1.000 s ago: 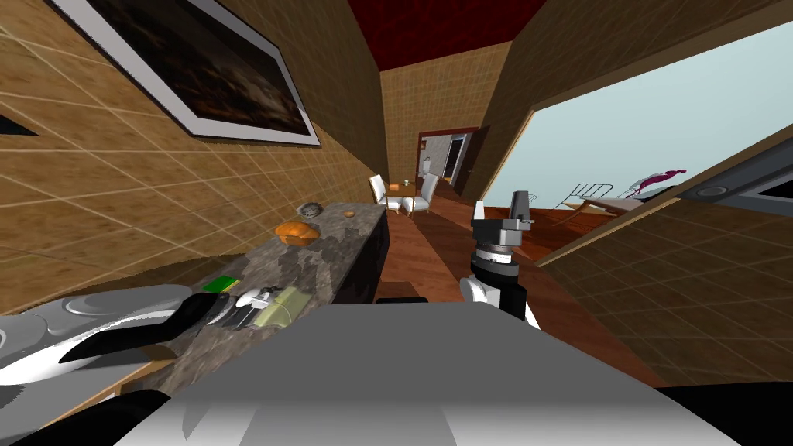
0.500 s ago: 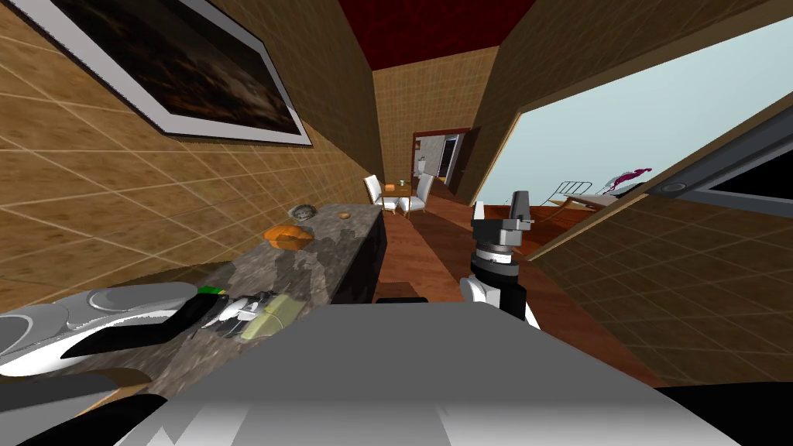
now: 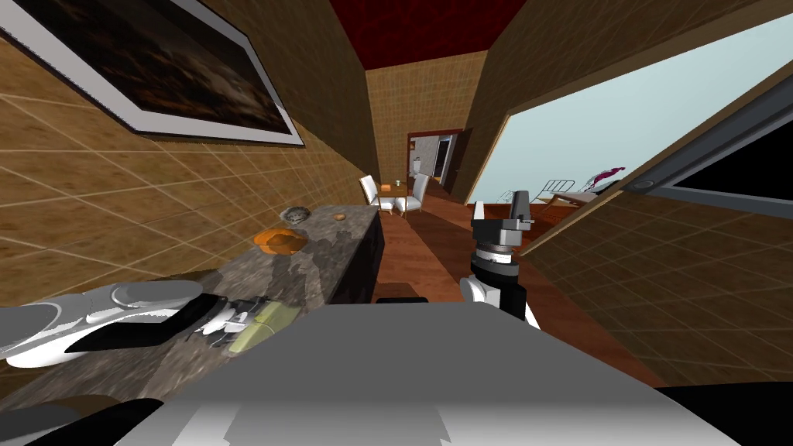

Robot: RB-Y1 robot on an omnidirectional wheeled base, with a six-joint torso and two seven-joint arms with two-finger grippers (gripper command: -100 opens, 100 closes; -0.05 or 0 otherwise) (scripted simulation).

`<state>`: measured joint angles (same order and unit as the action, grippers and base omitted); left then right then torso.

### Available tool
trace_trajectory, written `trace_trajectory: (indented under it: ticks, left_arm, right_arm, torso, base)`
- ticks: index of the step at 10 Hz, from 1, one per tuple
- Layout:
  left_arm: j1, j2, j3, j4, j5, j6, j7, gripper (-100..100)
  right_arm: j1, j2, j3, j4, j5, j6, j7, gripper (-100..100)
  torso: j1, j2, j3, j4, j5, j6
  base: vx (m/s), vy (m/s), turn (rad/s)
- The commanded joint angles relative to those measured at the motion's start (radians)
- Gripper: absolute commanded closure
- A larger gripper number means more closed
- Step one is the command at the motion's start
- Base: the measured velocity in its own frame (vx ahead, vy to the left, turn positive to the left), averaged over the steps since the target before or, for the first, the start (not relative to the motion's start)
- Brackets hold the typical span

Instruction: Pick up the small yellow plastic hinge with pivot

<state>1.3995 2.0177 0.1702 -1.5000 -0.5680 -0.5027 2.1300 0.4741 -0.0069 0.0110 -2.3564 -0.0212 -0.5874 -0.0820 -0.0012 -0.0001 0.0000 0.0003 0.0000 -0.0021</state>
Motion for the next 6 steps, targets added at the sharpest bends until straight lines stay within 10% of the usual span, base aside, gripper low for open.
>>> trace_trajectory:
  ticks: [1,4,5,6]
  left_arm:
    - [0.026,0.031,-0.008,0.011,-0.01,-0.003,0.044,-100]
    - [0.042,0.049,-0.015,0.016,-0.02,-0.003,0.073,-100]
    - [0.044,0.05,-0.014,0.017,-0.019,-0.004,0.076,0]
    - [0.065,0.063,-0.006,-0.007,-0.022,0.027,0.094,-100]
  right_arm:
    - [0.0,0.0,0.0,0.0,0.0,0.0,0.0,0]
    - [0.0,0.0,0.0,0.0,0.0,0.0,0.0,0]
    - [0.0,0.0,0.0,0.0,0.0,0.0,0.0,0]
    - [0.0,0.0,0.0,0.0,0.0,0.0,0.0,0]
  torso:
    - [0.0,0.0,0.0,0.0,0.0,0.0]
    - [0.0,0.0,0.0,0.0,0.0,0.0]
    - [0.0,0.0,0.0,0.0,0.0,-0.001]
    - [0.0,0.001,0.0,0.0,0.0,-0.001]
  base:
    - [0.001,0.002,-0.12]
    - [-0.001,0.002,-0.063]
    - [0.0,0.0,0.0]
    - [0.001,0.026,-0.011]
